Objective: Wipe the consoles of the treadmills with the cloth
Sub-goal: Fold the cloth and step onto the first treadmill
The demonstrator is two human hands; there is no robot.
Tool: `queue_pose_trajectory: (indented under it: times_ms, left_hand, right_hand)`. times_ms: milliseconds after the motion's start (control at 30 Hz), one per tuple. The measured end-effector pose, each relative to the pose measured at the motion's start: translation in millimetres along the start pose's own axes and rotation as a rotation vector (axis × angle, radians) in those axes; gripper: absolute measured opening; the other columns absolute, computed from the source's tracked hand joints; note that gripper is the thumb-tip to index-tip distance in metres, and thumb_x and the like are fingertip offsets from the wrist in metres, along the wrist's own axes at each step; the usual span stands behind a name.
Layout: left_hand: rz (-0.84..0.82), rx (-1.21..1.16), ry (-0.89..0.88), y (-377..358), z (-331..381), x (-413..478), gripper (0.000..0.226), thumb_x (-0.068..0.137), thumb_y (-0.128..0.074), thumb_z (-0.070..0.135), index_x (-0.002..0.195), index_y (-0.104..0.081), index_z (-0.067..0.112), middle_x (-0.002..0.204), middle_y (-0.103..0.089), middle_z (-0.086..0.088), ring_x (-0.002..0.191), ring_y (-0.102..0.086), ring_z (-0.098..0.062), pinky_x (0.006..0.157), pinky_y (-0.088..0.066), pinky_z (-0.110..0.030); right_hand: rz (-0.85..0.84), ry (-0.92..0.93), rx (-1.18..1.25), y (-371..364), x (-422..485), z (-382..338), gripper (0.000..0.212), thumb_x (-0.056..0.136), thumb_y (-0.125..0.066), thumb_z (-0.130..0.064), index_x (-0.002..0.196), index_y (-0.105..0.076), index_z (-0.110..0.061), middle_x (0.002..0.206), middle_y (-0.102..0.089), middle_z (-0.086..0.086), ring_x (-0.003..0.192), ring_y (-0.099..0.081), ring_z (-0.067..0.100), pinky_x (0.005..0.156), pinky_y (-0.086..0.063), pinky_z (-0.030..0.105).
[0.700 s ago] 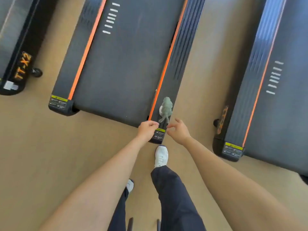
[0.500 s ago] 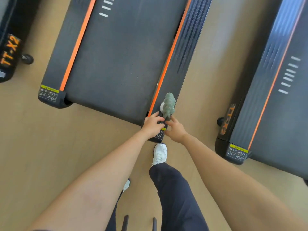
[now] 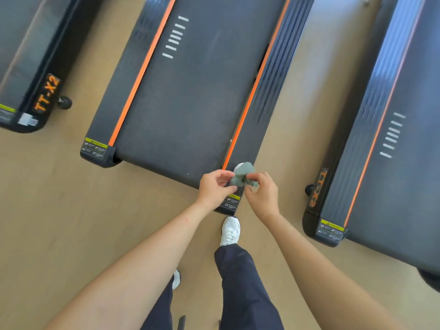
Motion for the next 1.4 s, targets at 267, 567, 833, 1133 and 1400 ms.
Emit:
queue_pose_trajectory:
  times_ms: [267, 567, 833, 1133, 1400]
  left_hand:
    - [0.105, -0.169, -0.13, 139, 62, -90, 0.018, 0.09, -0.073, 0.005, 0.107, -0.074, 0.013, 0.098, -0.075, 0.004, 0.086, -0.068, -0.001, 0.08, -0.053, -0.016]
    - [0.071, -0.178, -0.151, 385, 67, -177, 0.045, 0.09, -0.063, 0.052, 0.071, -0.06, 0.012, 0.065, -0.048, 0.001, 0.062, -0.04, -0.014, 0.06, -0.032, -0.031]
    - [0.022, -0.325, -0.123, 606, 58, -236, 0.017, 0.103, -0.057, 0.023, 0.091, -0.054, 0.011, 0.068, -0.06, 0.008, 0.058, -0.055, -0.005, 0.055, -0.043, -0.019]
    - [0.274, -0.471, -0.122, 833, 62, -206, 0.013, 0.1, -0.059, 0.006, 0.108, -0.061, 0.016, 0.092, -0.071, 0.004, 0.078, -0.066, -0.012, 0.064, -0.052, -0.025]
    - [0.48, -0.647, -0.077, 998, 104, -123, 0.013, 0.088, -0.065, 0.014, 0.101, -0.067, 0.014, 0.087, -0.069, -0.002, 0.073, -0.064, -0.016, 0.06, -0.048, -0.025]
  right_hand:
    - [-0.088, 0.12, 0.117, 3, -65, -152, 0.037, 0.079, -0.063, 0.011, 0.096, -0.059, -0.021, 0.089, -0.061, -0.006, 0.085, -0.059, 0.014, 0.073, -0.049, 0.02]
    - [-0.214, 0.155, 0.143, -93, -131, -364, 0.017, 0.097, -0.063, -0.027, 0.08, -0.067, -0.022, 0.071, -0.062, -0.014, 0.065, -0.053, 0.003, 0.063, -0.045, 0.022]
    - [-0.395, 0.238, 0.186, -214, -164, -551, 0.028, 0.099, -0.06, -0.031, 0.078, -0.063, -0.013, 0.065, -0.055, -0.008, 0.058, -0.048, 0.004, 0.055, -0.041, 0.016]
    - [-0.767, 0.358, 0.292, -351, -124, -737, 0.023, 0.09, -0.074, -0.014, 0.111, -0.067, -0.013, 0.099, -0.075, 0.002, 0.091, -0.072, 0.014, 0.081, -0.056, 0.025]
    - [-0.803, 0.363, 0.183, -482, -29, -867, 0.02, 0.092, -0.069, -0.025, 0.099, -0.07, -0.007, 0.08, -0.062, 0.0, 0.072, -0.054, 0.01, 0.064, -0.049, 0.03]
Point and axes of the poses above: each hand's wrist, its own x-axis towards the middle knuckle, its own y-axis out of the back of the hand, z = x × y, the point moved 7 cm from there along x, towards the middle knuckle
